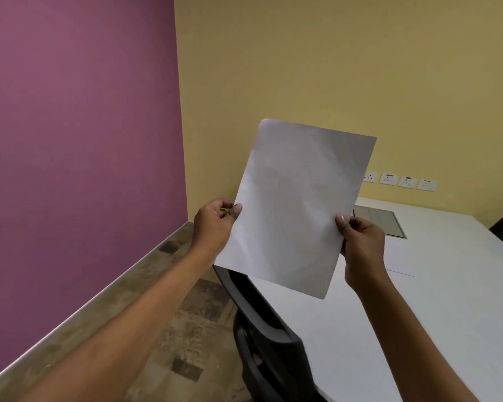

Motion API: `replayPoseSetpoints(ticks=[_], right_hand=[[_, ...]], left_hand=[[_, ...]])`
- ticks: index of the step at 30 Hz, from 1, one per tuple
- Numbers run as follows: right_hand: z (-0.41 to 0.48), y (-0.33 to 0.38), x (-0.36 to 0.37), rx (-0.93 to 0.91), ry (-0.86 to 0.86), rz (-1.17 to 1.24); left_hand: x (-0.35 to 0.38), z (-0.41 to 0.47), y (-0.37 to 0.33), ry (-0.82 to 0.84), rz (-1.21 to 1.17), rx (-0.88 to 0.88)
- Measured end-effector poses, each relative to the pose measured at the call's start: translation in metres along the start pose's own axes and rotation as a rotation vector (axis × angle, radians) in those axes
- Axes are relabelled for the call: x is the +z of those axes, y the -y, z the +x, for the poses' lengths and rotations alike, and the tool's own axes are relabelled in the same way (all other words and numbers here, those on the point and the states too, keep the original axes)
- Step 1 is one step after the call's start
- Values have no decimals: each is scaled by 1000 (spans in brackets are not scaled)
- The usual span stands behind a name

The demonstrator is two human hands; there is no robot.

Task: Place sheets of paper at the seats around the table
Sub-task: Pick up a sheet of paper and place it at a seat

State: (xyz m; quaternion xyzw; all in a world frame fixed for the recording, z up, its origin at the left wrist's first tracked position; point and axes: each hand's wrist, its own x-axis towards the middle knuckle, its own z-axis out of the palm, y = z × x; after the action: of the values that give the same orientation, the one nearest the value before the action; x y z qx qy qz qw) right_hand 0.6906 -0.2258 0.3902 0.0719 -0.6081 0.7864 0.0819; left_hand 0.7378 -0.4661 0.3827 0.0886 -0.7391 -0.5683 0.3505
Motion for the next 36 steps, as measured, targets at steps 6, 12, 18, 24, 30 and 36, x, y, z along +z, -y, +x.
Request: replayPoseSetpoints(ticks=[6,12,18,24,30,36], right_hand=[[12,-32,96,-6,-62,-36],[64,-78,171,0,-114,-91],[155,-132,243,-9,-192,-120],[238,-170,313,7,-259,-159],[319,-205,365,10,-330,-233],[419,-250,412,-6,-451,-270]], left_hand=[[-62,75,51,36,32,2],[-87,165,116,105,-10,-26],[-85,289,176,174,-14,-4],[-76,412,238,259,-14,-21],[-51,512,281,335,-68,-89],[1,647,342,446,-80,-41]])
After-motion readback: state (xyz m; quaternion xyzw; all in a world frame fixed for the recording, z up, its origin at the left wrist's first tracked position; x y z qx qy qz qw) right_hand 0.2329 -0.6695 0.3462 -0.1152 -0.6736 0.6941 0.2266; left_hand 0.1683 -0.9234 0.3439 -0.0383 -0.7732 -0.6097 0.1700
